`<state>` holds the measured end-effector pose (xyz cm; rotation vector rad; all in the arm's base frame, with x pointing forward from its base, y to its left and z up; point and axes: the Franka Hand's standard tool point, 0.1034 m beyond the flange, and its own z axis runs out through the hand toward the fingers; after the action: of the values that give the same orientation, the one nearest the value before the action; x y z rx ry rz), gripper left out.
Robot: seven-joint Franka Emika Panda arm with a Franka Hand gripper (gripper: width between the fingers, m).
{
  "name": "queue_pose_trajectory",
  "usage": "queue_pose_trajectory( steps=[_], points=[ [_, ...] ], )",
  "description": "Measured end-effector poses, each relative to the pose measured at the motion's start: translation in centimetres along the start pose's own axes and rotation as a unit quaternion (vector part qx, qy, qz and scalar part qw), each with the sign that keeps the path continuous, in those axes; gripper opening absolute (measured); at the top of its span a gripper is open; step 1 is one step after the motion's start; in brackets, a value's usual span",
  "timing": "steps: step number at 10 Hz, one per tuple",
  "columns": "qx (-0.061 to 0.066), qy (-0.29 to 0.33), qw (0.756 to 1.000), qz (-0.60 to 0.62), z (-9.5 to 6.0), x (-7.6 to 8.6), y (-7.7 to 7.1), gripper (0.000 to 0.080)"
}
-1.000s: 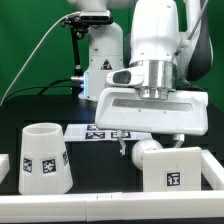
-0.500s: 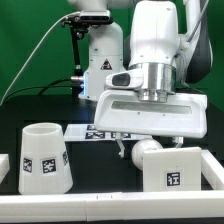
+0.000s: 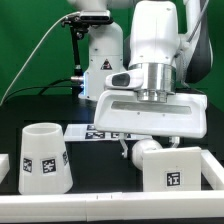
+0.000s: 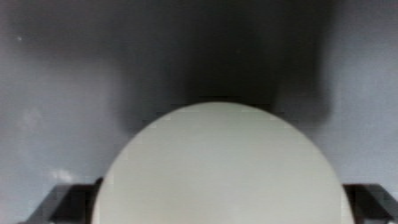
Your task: Assemble lamp
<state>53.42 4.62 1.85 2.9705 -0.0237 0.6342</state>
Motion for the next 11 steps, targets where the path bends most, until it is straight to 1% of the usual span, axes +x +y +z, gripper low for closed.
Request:
queue_pose_trajectory(
  steps=[3, 4, 5, 6, 7, 8, 9, 10, 11],
  points=[
    [0.0, -0.002, 1.0, 0.002, 0.0, 0.0, 0.0, 0.0574],
    [0.003, -0.015, 1.0, 0.014, -0.4, -0.2, -0.3, 0.0576],
    [0.012, -0.031, 0.999, 0.024, -1.7, 0.2, -0.9, 0.0576],
    [0.024, -0.052, 0.998, 0.03, -3.2, 0.4, -1.2, 0.0576],
    [0.041, -0.088, 0.994, 0.048, -5.5, 0.5, -1.6, 0.0576],
    [0.05, -0.104, 0.991, 0.073, -7.4, 0.5, -1.4, 0.0577],
    [0.058, -0.157, 0.981, 0.1, -8.5, -0.8, -1.6, 0.0577],
    [0.063, -0.222, 0.968, 0.099, -9.8, -1.3, -1.3, 0.0577],
    [0.062, -0.262, 0.958, 0.096, -10.8, -0.2, -0.3, 0.0577]
  ],
)
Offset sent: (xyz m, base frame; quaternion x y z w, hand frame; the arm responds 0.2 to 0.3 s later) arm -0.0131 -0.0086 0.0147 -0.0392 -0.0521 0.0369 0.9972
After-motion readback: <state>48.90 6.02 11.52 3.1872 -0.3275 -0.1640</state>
